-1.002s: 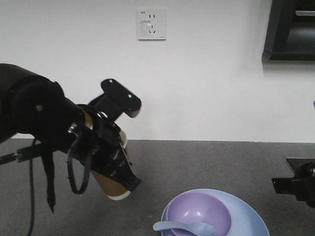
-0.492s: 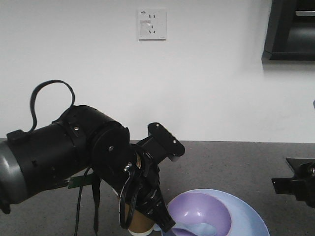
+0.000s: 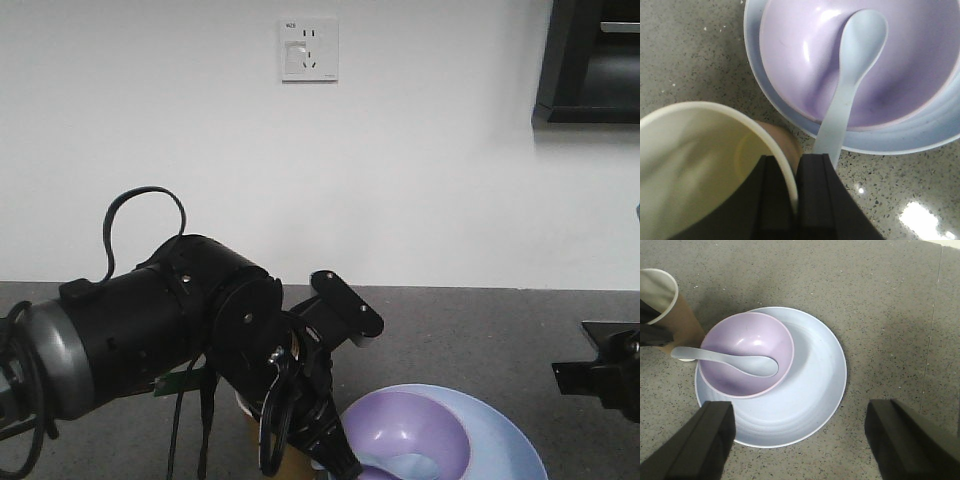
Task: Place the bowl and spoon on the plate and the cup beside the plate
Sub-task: 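Carry the cup beside the plate and set it down, then open the left gripper and raise it away from the cup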
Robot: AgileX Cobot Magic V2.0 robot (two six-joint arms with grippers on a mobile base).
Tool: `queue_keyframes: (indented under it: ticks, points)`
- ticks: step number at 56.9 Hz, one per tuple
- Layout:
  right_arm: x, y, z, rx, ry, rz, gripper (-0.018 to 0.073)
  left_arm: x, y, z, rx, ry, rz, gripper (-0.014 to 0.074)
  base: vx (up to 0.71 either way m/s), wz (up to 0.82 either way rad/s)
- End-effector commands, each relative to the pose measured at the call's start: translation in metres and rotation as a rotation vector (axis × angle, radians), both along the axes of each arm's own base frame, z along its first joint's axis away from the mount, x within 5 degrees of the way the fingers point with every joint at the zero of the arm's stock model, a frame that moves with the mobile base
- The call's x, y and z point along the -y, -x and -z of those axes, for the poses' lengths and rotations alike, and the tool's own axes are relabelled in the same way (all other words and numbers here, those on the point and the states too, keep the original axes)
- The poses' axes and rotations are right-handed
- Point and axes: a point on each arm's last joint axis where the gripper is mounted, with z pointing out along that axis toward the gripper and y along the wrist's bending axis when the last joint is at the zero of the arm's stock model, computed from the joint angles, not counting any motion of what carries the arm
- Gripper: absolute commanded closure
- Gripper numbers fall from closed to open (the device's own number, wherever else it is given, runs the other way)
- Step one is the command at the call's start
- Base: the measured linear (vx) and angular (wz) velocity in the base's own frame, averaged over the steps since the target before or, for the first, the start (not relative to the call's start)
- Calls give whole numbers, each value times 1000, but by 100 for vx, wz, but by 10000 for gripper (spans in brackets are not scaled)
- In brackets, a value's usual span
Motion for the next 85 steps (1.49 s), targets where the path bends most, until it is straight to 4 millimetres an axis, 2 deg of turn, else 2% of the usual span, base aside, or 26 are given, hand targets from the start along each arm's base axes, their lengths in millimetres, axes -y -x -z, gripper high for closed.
queue_keyframes:
  ticks: [1,8,17,26,36,50,56,60,64,69,75,79,85]
  points:
    - [0,2,-15,98,-19,0,-22,-2,5,-32,85,94,-2,496,0,0]
    - [-1,2,-15,96,-34,-4,-22,-2,5,-32,84,92,-3,386,0,0]
    - [-1,2,-15,96,-34,-4,-22,-2,5,-32,81,90,-3,204,0,0]
    - [-1,2,-15,97,-34,-4,-22,-3,5,-32,81,84,-3,90,0,0]
    - [-1,2,-15,97,-34,-4,-22,-4,6,-45,89,83,-4,50,0,0]
    - [-1,2,-15,99,-32,-6,-22,-9,11,-95,135,120,-11,53,0,0]
    - [-1,2,-15,100,-29,-8,-22,-17,16,-121,167,123,-27,89,0,0]
    - [-1,3,-16,105,-23,-14,-12,-24,19,-137,193,169,-80,183,0,0]
    - [0,5,-18,123,-15,-23,22,-35,26,-151,231,197,-123,352,0,0]
    - [2,11,-24,170,-11,-16,139,-52,33,-168,283,221,-179,606,0,0]
    - [9,26,-33,232,21,11,381,-77,46,-190,335,288,-218,605,0,0]
    - [14,38,-39,278,38,31,568,-93,56,-198,363,313,-233,603,0,0]
    - [20,61,-39,387,27,55,573,-116,77,-199,416,355,-241,603,0,0]
